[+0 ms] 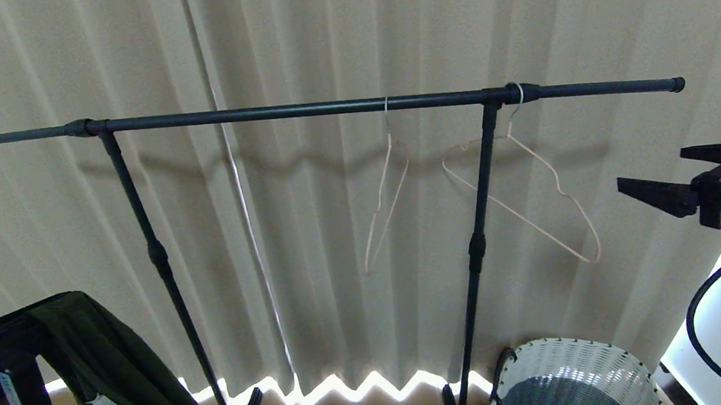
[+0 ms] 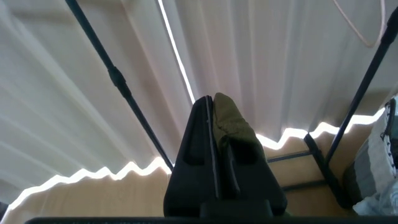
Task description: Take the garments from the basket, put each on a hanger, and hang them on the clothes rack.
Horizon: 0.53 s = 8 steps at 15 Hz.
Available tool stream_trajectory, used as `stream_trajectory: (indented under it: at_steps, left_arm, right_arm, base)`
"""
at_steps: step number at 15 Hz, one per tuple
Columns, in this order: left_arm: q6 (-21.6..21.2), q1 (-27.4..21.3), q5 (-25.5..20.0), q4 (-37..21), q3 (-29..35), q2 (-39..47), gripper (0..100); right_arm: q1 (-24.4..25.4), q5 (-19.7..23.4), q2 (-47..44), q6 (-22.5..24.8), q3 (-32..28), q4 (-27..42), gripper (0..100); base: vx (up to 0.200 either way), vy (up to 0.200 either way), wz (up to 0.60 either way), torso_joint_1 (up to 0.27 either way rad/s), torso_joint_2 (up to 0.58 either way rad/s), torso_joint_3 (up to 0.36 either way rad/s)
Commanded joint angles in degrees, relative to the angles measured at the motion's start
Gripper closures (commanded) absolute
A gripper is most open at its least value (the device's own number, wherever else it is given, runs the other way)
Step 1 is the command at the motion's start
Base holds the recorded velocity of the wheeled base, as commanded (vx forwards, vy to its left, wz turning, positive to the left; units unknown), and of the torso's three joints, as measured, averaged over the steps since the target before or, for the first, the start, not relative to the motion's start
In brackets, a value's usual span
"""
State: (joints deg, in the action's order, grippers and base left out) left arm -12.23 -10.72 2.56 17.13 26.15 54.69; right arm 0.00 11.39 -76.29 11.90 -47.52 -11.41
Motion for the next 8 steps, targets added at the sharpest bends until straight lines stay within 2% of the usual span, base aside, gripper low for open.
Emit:
stream_trajectory:
  at_steps: [1,4,6,8]
  left_arm:
    - [0.0,0.0,0.0,0.4,0.0,0.3,100]
    - [0.0,-0.3,0.0,0.6,-0.8,0.1,100]
    - [0.1,-1.1,0.0,3.1,-2.5,0.0,100]
    - [0.1,-1.1,0.0,5.4,-4.2,-0.3,100]
  right_arm:
    - [3.6,-0.2,-7.3,-0.3,-9.9,9.7,0]
    - [4.4,-2.8,-15.7,-0.3,-21.5,20.2,0]
    - [4.3,-6.2,-21.0,-0.3,-25.4,22.3,0]
    - [4.3,-6.9,-25.3,-1.2,-28.5,22.7,0]
  base:
    - [0.000,0.000,0.00,0.000,0.00,0.000]
    - [0.000,0.000,0.00,0.000,0.00,0.000]
    - [0.000,0.000,0.00,0.000,0.00,0.000]
    - [0.000,0.000,0.00,0.000,0.00,0.000]
